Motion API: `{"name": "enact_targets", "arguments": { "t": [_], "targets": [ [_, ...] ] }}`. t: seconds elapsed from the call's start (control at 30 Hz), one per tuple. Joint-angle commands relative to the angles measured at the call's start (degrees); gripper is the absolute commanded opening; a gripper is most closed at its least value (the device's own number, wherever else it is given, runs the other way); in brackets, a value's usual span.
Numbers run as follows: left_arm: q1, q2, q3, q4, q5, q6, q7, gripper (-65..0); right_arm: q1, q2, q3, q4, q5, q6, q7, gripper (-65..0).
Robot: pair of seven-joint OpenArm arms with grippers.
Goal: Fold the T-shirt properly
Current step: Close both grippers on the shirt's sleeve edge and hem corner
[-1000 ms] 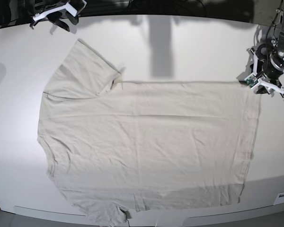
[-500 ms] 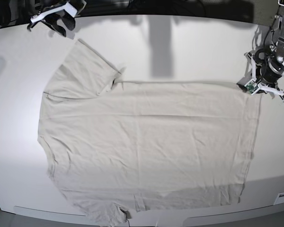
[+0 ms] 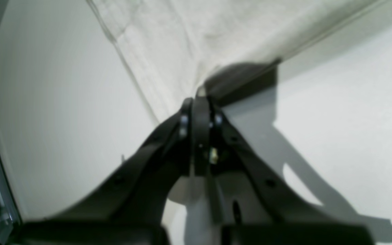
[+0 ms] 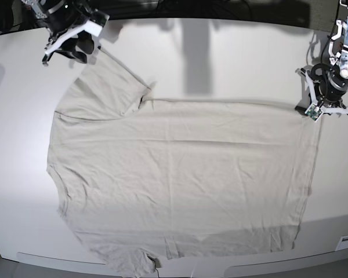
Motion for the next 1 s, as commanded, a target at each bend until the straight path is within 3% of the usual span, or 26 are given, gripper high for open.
{"name": "enact_targets", "arguments": {
  "t": [0.0,0.2,0.4,0.57,0.67,0.83,0.97],
  "targets": [
    [0.37,-0.76,-0.02,-0.24,0.79,-0.68,4.28,-65.0,0.68,1.20,0.26,0.81,0.94,-0.07,0.59,-43.1],
    [0.37,-0.74,-0.02,-0.24,0.76,-0.68,4.63,-65.0,4.28,3.10,0.26,0.00,2.03,1.25,0.66,-40.5],
    [0.35,-0.74,-0.02,-0.26,0.57,-0.66,5.55,-65.0,5.11,7.15,0.26,-4.85,1.42,1.79,2.99,-40.5],
    [0.35,-0.76,-0.04,-0.26,0.42,-0.66,6.69,-65.0,9.09,7.19,0.26,-11.52,1.38,1.97,6.47,-40.5],
    [0.35,-0.76,-0.02,-0.24,0.42,-0.57,6.95,-65.0,10.45,8.31,0.15,-13.79,1.38,4.11,7.41,-40.5],
    [0.35,-0.74,-0.02,-0.24,0.42,3.08,6.99,-65.0,11.06,8.85,0.15,-16.20,1.38,5.07,10.93,-40.5],
    [0.35,-0.76,-0.02,-0.24,0.42,3.39,6.97,-65.0,11.15,8.85,0.15,-17.20,1.31,5.07,12.35,-40.5]
  ]
}}
